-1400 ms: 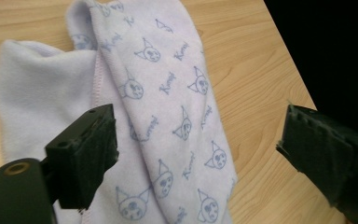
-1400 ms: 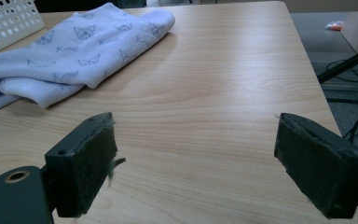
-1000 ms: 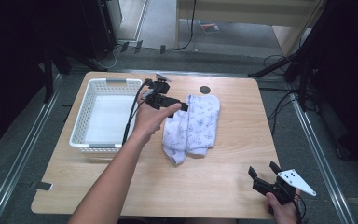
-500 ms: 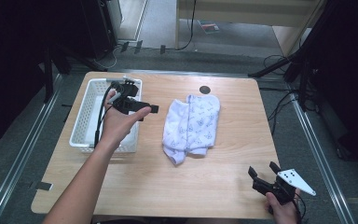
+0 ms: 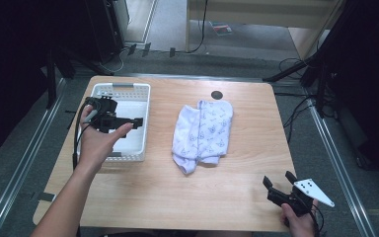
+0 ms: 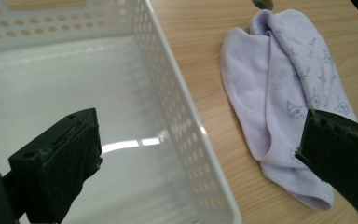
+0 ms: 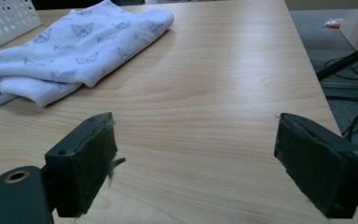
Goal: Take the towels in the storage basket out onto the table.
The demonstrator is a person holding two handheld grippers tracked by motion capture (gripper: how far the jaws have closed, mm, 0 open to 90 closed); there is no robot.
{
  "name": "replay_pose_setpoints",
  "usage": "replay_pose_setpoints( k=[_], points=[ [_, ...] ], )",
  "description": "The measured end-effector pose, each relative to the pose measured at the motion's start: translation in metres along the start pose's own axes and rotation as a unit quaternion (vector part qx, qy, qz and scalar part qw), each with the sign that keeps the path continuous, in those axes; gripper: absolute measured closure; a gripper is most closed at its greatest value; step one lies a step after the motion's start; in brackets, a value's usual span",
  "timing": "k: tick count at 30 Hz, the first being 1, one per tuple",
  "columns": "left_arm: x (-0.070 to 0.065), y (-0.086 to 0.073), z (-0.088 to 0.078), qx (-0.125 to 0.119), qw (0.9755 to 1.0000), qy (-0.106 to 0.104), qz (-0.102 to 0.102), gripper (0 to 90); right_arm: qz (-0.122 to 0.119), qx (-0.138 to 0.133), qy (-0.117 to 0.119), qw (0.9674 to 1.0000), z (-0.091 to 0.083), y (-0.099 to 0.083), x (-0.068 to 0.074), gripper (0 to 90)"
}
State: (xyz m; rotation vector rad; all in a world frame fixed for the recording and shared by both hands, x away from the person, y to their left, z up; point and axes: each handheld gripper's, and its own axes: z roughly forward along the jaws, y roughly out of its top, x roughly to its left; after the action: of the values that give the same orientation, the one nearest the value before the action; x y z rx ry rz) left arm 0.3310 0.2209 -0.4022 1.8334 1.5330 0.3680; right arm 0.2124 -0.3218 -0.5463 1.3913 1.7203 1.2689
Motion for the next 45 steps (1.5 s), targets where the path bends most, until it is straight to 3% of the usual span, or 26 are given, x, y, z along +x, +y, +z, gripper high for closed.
replay_pose_setpoints(
  k=[4, 7, 12, 17, 24, 25, 27, 31, 33, 34, 37, 38, 39, 42, 43, 45],
  points=[
    [0.010, -0.015, -0.006, -0.008, 0.9999, 0.009, -0.009, 0.0, 0.000, 0.000, 0.001, 1.0000, 0.000, 0.000, 0.000, 13.1],
    [0.021, -0.033, -0.010, -0.015, 0.9995, 0.021, -0.017, 0.0, 0.001, 0.000, 0.001, 1.0000, 0.000, 0.000, 0.000, 13.1],
    [0.038, -0.066, -0.025, -0.032, 0.9985, 0.023, -0.038, 0.0, 0.000, 0.002, -0.002, 1.0000, 0.000, 0.000, 0.000, 13.1],
    [0.046, -0.084, -0.034, -0.040, 0.9981, 0.031, -0.035, 0.0, 0.001, 0.003, -0.003, 1.0000, 0.001, 0.000, 0.000, 13.2],
    [0.057, -0.115, -0.047, -0.062, 0.9960, 0.038, -0.052, 0.0, 0.000, 0.006, -0.005, 1.0000, 0.001, 0.001, 0.000, 13.2],
    [0.059, -0.119, -0.048, -0.070, 0.9952, 0.043, -0.054, 0.0, 0.000, 0.006, -0.005, 1.0000, 0.001, 0.001, 0.000, 13.2],
    [0.064, -0.129, -0.053, -0.104, 0.9904, 0.063, -0.065, 0.0, -0.001, 0.006, -0.007, 1.0000, 0.001, 0.001, 0.000, 13.2],
    [0.078, -0.156, -0.054, -0.165, 0.9762, 0.124, -0.065, 0.0, 0.000, 0.010, -0.006, 0.9999, 0.002, 0.001, 0.000, 13.2],
    [0.087, -0.168, -0.051, -0.178, 0.9727, 0.130, -0.074, 0.0, 0.001, 0.011, -0.007, 0.9999, 0.002, 0.001, 0.000, 13.3],
    [0.092, -0.175, -0.049, -0.179, 0.9721, 0.129, -0.081, 0.0, -0.001, 0.012, -0.009, 0.9999, 0.002, 0.001, 0.001, 13.3],
    [0.105, -0.186, -0.041, -0.170, 0.9732, 0.125, -0.091, 0.0, -0.005, 0.010, -0.013, 0.9998, 0.002, 0.001, 0.002, 13.4],
    [0.108, -0.191, -0.038, -0.170, 0.9725, 0.140, -0.076, 0.0, -0.012, 0.000, -0.011, 0.9999, 0.000, 0.000, 0.003, 13.1],
    [0.108, -0.191, -0.038, -0.170, 0.9725, 0.140, -0.076, 0.0, -0.012, 0.000, -0.011, 0.9999, 0.000, 0.000, 0.003, 13.1],
    [0.111, -0.204, -0.032, -0.173, 0.9692, 0.174, -0.028, 0.0, -0.003, 0.005, -0.019, 0.9998, 0.002, 0.001, 0.001, 13.1],
    [0.111, -0.204, -0.032, -0.173, 0.9692, 0.174, -0.028, 0.0, -0.003, 0.005, -0.019, 0.9998, 0.002, 0.001, 0.001, 13.1],
    [0.112, -0.208, -0.032, -0.181, 0.9667, 0.177, -0.035, 0.0, -0.001, 0.006, -0.026, 0.9997, 0.002, 0.001, 0.002, 13.1]
  ],
)
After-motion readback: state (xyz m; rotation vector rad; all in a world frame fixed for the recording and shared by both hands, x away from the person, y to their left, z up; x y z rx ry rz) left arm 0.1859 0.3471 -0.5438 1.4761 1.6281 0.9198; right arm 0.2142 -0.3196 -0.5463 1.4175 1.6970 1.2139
